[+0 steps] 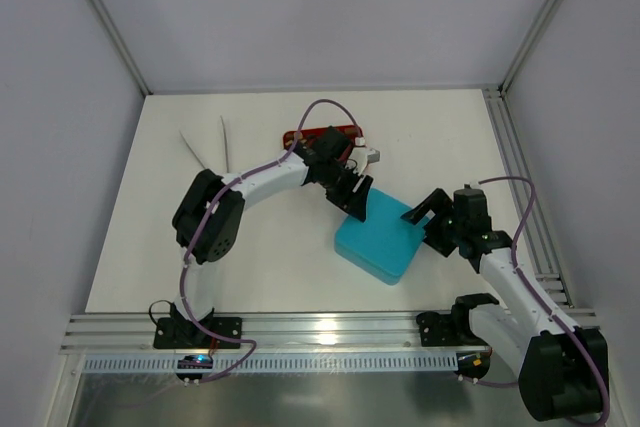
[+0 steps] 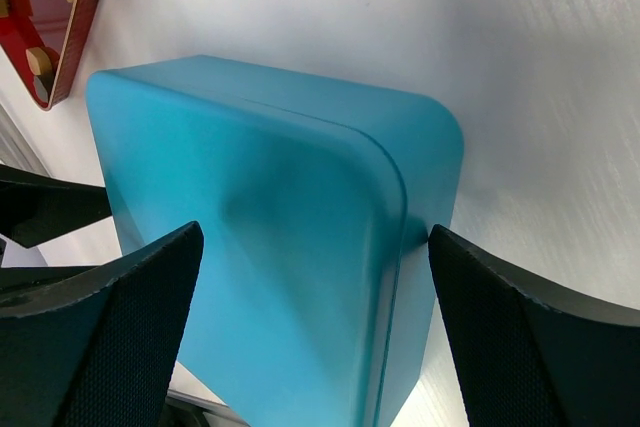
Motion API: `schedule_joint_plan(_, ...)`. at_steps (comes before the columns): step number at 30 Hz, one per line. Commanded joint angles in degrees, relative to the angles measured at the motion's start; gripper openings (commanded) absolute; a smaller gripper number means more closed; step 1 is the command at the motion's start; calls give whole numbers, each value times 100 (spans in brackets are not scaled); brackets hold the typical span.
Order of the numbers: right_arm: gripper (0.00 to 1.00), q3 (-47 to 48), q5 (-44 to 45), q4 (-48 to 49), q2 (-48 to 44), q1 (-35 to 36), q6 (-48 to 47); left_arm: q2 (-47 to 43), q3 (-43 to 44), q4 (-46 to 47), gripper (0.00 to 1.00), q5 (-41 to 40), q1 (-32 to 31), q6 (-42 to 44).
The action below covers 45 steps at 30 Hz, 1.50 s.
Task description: Pack the chocolate
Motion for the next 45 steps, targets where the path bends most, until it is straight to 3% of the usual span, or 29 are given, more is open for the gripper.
schedule_joint_plan(1,93,141,77,237,-154,40,-95,-32,268,-244,58,164,-30,212)
schedule_joint_plan(27,93,-395,-178,-370,-1068,224,-148,-137,-5,-323,55,-109,23,19)
schedule_joint_plan(45,89,-905,-99,-686,-1692,848,230,-559,-1068,169,51,-179,58,-675)
